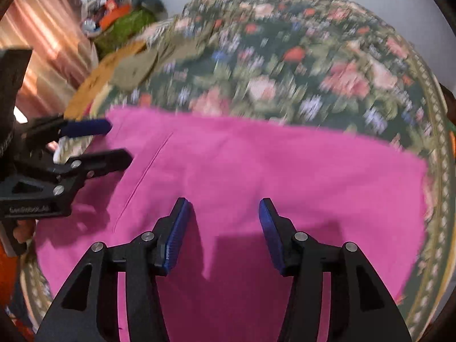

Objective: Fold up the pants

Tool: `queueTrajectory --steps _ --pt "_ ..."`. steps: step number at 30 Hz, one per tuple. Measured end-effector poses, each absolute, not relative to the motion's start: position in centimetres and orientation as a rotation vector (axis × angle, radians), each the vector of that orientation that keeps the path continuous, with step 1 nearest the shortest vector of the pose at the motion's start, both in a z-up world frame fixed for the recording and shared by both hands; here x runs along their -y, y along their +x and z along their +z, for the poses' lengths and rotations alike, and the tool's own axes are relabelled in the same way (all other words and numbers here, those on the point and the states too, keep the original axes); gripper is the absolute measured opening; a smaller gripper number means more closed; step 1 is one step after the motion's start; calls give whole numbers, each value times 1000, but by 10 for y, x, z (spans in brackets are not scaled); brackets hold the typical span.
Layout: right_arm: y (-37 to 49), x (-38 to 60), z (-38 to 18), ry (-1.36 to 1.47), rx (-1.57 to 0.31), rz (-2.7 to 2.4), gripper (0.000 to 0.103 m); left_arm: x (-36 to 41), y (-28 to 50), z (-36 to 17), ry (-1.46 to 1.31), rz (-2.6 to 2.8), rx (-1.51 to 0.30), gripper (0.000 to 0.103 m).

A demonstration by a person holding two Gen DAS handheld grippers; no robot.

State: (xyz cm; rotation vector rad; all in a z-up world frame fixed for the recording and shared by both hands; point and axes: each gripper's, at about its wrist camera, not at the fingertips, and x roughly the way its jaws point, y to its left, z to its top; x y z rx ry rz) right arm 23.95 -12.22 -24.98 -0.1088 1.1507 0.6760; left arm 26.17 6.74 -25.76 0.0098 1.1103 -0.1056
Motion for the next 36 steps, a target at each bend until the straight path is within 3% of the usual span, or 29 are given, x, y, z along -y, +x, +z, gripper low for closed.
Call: queueTrajectory --steps 9,16,22,24,36 --pt "202 144 -238 -125 -1175 685 48 -69 226 -244 31 -50 -1072 74" --pt "180 159 -214 -80 -1128 646 48 -73 185 -201 5 29 -983 75" --pt "153 169 -177 -79 -995 625 52 -78 144 -177 -116 17 -969 87" --pt "143 168 -171 -89 -950 622 60 -81 137 -182 -200 -38 -1016 89" --pt "135 165 -220 -58 -1030 626 60 -58 109 -230 -479 -100 -1172 90"
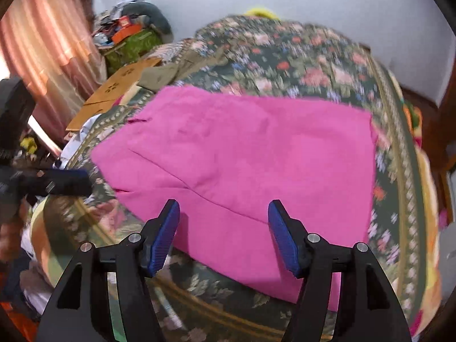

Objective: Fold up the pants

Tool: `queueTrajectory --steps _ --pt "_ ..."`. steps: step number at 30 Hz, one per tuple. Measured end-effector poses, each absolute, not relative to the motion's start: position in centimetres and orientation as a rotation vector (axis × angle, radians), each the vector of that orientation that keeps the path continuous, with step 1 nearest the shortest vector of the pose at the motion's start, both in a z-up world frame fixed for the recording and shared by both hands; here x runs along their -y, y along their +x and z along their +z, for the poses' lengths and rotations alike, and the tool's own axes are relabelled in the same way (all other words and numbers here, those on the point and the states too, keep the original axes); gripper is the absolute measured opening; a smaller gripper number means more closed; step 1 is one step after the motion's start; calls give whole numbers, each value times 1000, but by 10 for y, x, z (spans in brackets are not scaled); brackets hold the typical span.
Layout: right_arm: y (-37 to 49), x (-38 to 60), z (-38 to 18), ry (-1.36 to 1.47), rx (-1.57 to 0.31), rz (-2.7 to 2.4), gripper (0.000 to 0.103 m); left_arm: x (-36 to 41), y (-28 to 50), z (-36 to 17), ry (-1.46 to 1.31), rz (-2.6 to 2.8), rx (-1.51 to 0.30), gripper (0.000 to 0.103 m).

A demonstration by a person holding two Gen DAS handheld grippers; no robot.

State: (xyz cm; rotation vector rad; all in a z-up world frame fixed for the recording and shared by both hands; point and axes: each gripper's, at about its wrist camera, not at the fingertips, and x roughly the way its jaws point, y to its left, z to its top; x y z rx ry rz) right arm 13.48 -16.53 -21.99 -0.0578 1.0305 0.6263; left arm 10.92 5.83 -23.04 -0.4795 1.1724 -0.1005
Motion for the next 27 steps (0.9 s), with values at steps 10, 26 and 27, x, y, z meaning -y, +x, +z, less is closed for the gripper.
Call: queueTrajectory --steps 10,26,27 --pt "125 175 -235 -41 -1040 685 61 -55 142 -243 -622 -126 -1133 97" --pt "133 183 -229 71 -1052 676 59 -58 151 -221 -340 143 -1019 19" --pt "134 183 -226 81 -1043 665 59 -61 148 -217 -316 167 -996 17"
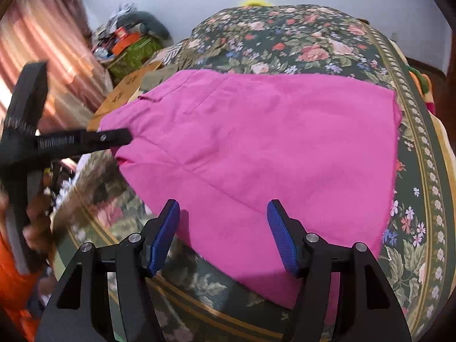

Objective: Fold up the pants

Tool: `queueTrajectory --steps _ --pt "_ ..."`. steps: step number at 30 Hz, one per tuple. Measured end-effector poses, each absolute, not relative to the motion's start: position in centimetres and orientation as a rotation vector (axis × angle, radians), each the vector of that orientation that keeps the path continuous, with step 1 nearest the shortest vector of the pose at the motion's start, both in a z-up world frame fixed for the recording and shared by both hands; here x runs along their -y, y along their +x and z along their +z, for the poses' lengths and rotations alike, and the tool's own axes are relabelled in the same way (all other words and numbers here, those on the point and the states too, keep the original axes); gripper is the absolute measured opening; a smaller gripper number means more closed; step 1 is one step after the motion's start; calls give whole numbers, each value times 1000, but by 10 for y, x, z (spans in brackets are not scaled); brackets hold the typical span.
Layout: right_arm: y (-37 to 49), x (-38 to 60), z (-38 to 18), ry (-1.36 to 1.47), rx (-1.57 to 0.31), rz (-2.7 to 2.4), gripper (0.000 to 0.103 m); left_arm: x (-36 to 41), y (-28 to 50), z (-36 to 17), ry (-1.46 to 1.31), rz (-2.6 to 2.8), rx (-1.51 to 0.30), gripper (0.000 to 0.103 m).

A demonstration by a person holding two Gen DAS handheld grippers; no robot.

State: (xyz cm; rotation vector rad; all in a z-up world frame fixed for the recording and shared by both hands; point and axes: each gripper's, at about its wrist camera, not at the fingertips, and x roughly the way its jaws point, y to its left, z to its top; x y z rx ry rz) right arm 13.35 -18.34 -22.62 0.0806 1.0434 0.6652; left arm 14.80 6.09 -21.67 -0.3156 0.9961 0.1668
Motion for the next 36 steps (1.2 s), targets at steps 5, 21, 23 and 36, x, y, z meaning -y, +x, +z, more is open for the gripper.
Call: queueTrajectory --steps 5,21,23,36 --pt "132 183 -214 75 -996 633 59 -84 127 -202 -172 309 -908 16" --pt "129 181 -235 -9 -1041 626 60 -31 129 -137 97 136 -730 11" --pt "130 183 -234 8 -1049 626 60 -16 134 -130 94 41 -733 11" --pt "119 228 -209 90 -1009 532 60 67 165 -175 20 -374 -976 10"
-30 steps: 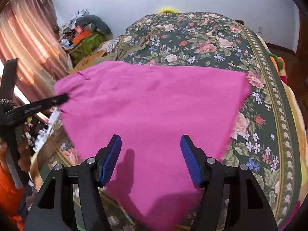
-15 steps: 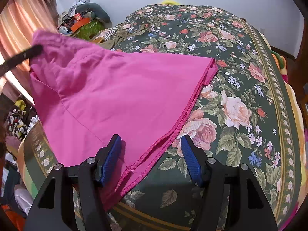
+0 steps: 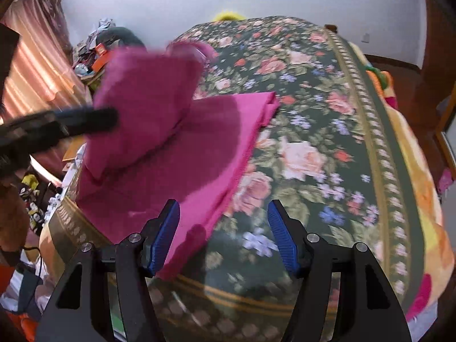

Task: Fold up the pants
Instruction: 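Lay the hem over the waistband with the left gripper and release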

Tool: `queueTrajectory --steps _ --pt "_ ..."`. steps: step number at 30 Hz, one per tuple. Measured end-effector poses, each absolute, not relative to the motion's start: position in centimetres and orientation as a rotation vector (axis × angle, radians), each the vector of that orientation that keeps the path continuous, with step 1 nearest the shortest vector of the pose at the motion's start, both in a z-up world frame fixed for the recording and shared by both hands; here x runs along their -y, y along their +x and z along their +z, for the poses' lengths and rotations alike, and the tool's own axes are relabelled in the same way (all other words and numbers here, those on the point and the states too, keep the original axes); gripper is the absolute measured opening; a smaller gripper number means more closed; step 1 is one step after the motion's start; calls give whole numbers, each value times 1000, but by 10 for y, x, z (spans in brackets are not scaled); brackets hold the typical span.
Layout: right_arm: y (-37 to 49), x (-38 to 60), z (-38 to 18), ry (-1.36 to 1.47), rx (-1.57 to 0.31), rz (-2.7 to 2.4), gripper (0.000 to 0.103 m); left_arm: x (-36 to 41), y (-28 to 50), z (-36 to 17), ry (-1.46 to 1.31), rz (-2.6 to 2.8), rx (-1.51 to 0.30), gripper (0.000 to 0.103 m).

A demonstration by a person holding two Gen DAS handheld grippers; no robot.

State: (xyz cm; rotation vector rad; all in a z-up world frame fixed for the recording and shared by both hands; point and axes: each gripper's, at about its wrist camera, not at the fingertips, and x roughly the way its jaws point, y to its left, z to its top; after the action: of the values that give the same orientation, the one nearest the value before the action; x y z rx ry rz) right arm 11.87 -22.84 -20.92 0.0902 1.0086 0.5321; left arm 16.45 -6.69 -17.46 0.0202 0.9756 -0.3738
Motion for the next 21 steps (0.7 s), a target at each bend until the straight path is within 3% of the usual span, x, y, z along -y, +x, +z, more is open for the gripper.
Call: queueTrajectory --steps 9,13,17,21 --pt "115 247 -207 83 -1010 495 60 81 152 -207 106 -405 -1117 13" --pt "118 249 -201 112 -1000 477 60 71 150 -199 62 -412 -1116 30" --pt "117 245 -190 115 -974 495 60 59 143 -173 106 -355 -1020 55" --pt "117 238 -187 124 -968 509 61 31 157 -161 131 -254 -967 59"
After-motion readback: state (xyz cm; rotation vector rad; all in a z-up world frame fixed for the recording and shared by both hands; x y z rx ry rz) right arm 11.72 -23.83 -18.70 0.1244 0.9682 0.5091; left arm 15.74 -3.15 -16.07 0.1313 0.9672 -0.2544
